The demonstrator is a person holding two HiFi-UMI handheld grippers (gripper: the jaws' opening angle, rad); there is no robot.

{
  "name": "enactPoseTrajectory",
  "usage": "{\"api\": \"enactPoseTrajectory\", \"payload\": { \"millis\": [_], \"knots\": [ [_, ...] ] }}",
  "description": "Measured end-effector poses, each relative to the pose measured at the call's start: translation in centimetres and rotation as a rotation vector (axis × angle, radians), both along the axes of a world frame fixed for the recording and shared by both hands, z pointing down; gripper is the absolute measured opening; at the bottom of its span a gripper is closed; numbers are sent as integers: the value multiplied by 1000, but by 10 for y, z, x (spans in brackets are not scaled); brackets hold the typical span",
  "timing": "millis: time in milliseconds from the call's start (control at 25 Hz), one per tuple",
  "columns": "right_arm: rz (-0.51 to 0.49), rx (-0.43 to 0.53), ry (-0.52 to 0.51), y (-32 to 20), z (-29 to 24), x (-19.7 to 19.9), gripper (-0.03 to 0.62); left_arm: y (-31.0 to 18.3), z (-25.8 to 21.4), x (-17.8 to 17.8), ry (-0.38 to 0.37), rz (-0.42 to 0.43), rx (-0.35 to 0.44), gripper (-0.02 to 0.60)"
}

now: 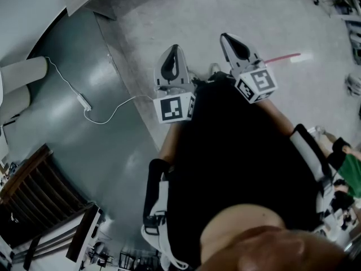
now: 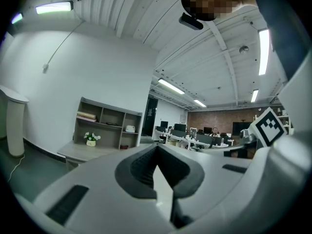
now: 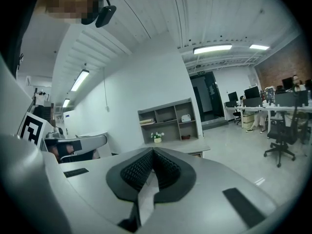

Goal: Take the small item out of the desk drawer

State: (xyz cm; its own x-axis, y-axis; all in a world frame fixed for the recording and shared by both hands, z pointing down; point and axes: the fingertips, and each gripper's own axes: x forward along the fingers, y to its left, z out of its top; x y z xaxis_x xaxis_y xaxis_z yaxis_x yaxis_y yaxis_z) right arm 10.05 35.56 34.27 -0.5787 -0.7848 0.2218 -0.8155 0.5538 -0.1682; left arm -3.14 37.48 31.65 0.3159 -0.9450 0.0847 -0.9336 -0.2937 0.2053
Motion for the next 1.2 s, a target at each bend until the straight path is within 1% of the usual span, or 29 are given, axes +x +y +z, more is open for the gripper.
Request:
{"api": "enactPoseTrajectory", "payload": {
  "millis": [240,440,640,760,880,920,1040,1200],
  "knots": [
    [23,2,23,0,6,-11,-2,2,5,-16,20,17,2,-9],
    [36,-7,26,1,13,-18,-2,3,9,-26,36,13,-3,-9],
    [28,-24,27,-16,20,-24,-2,-13,13,-33,27,4,-14,-9],
    [24,-29,19,-33,28,-27,-2,-27,21,-35,2,9,-15,-9],
    [23,-37,8,-55,35,-30,-2,-49,21,-39,15,-9,-18,-9],
    [22,-40,6,-64,37,-31,-2,-57,22,-40,7,-8,-19,-9],
    [18,-32,9,-100,40,-32,-2,-89,29,-43,-53,14,-19,-9],
    [21,-52,1,-148,42,-31,-1,-133,29,-41,-66,16,-38,-9]
  ]
}}
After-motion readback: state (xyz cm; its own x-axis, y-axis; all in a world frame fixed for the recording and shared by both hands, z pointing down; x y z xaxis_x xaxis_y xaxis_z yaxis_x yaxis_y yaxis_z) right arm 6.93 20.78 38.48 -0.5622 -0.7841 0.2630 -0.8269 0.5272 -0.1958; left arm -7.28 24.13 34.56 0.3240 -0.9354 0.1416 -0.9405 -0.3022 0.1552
